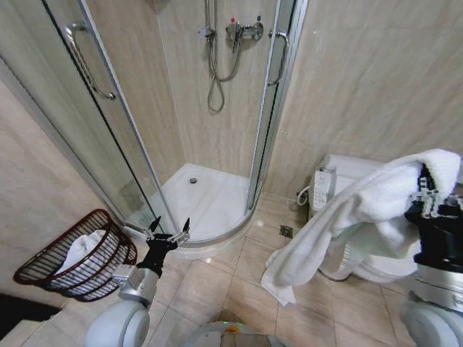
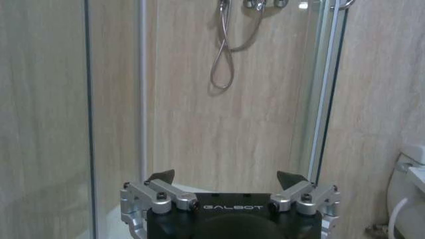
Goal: Discard the used towel into the hamper.
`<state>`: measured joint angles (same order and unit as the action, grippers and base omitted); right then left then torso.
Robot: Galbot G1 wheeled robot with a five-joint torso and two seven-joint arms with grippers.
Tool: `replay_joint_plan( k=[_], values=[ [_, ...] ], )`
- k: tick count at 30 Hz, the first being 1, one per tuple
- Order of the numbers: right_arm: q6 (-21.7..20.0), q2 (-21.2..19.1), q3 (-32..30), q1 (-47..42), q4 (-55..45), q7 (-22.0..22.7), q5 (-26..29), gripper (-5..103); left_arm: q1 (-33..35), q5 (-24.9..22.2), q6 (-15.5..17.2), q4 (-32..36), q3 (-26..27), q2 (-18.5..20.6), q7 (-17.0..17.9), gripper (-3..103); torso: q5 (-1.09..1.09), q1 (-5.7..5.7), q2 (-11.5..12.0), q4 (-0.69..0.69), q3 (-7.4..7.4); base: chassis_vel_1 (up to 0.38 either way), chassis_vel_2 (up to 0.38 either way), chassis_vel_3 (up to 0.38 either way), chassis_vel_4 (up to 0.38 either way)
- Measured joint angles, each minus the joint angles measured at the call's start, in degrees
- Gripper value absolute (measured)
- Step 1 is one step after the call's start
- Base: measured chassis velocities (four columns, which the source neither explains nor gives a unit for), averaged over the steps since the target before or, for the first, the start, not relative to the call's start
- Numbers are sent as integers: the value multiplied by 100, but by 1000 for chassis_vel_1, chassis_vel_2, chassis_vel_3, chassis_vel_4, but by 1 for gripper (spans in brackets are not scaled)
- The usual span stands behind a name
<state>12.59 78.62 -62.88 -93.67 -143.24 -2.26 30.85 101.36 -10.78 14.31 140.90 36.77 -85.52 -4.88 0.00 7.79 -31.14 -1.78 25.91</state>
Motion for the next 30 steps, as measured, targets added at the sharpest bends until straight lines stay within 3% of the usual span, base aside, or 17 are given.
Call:
replay_joint_plan(
  k=[24,30],
  values=[
    [122,-22,-35,-61,0,-40,31,10,0,0,0,0,0,0,0,100,1,230,-549,0,318,0,0,0,0],
    [113,-289,-93,-32,0,-12,80,10,0,0,0,0,0,0,0,100,0,302,-730,0,427,0,0,0,0]
  ],
)
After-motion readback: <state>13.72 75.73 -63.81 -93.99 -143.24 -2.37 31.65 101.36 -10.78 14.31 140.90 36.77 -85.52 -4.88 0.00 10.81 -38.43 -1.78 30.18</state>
